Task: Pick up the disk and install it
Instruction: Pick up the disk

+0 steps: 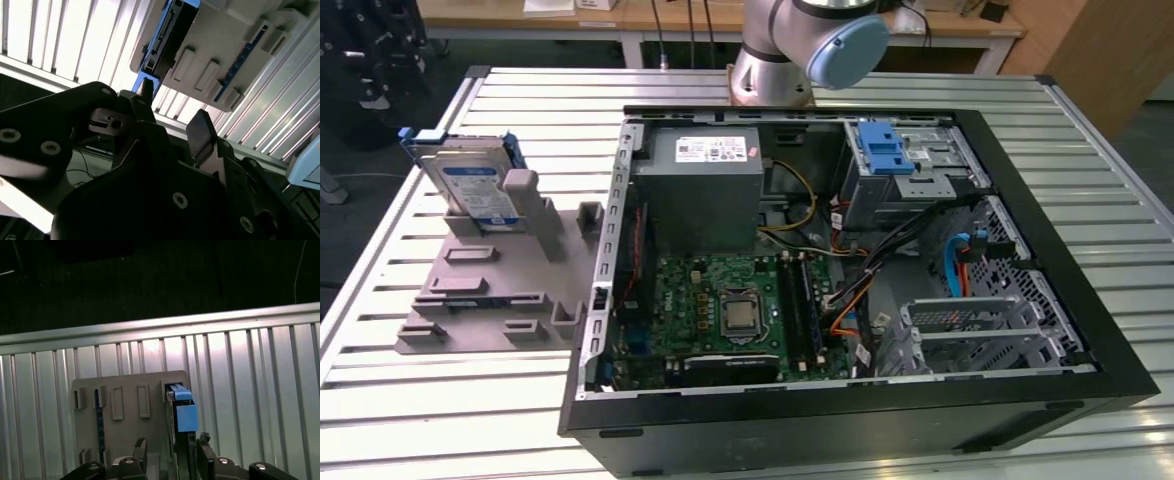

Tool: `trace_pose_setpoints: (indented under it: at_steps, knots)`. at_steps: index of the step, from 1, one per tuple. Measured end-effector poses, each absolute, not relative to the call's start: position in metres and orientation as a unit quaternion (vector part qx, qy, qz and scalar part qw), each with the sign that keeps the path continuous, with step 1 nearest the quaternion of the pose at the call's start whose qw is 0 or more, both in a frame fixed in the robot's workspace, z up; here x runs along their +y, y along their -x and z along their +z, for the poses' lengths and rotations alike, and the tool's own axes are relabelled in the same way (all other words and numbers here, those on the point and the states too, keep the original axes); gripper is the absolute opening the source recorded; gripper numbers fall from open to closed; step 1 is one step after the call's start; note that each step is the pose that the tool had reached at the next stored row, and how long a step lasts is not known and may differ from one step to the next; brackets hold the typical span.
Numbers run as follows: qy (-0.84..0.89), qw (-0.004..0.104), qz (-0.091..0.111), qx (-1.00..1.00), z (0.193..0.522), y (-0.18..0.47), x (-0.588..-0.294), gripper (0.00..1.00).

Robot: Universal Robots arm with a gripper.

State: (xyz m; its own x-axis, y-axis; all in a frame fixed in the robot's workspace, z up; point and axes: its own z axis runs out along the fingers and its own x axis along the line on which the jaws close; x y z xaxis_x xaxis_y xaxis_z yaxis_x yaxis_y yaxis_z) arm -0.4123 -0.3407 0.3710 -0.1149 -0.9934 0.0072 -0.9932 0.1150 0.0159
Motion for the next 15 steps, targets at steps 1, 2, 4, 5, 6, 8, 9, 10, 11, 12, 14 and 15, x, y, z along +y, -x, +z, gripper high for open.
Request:
trace_pose_setpoints:
  at_steps: [1,2,4,5,6,8,9,10,11,12,14,15]
  knots:
    - [-0.665,0.008,-0.004,-0.747,0.370,0.412,-0.341,0.52]
    - [-0.665,0.008,-0.004,-0.746,0.368,0.412,-0.341,0.52]
    - [-0.665,0.008,-0.004,-0.746,0.365,0.413,-0.340,0.58]
    - [-0.665,0.008,-0.004,-0.746,0.363,0.413,-0.340,0.58]
    - [-0.665,0.008,-0.004,-0.746,0.361,0.413,-0.340,0.58]
    - [-0.665,0.008,-0.004,-0.746,0.358,0.414,-0.340,0.58]
    - [-0.665,0.008,-0.004,-0.746,0.356,0.414,-0.339,0.58]
    - [-0.665,0.008,-0.004,-0.746,0.354,0.414,-0.339,0.58]
    - [-0.665,0.008,-0.004,-0.746,0.353,0.415,-0.339,0.58]
    - [-0.665,0.008,-0.004,-0.746,0.353,0.415,-0.339,0.58]
    - [-0.665,0.008,-0.004,-0.746,0.353,0.415,-0.339,0.58]
    - [-0.665,0.008,-0.004,-0.746,0.353,0.415,-0.339,0.58]
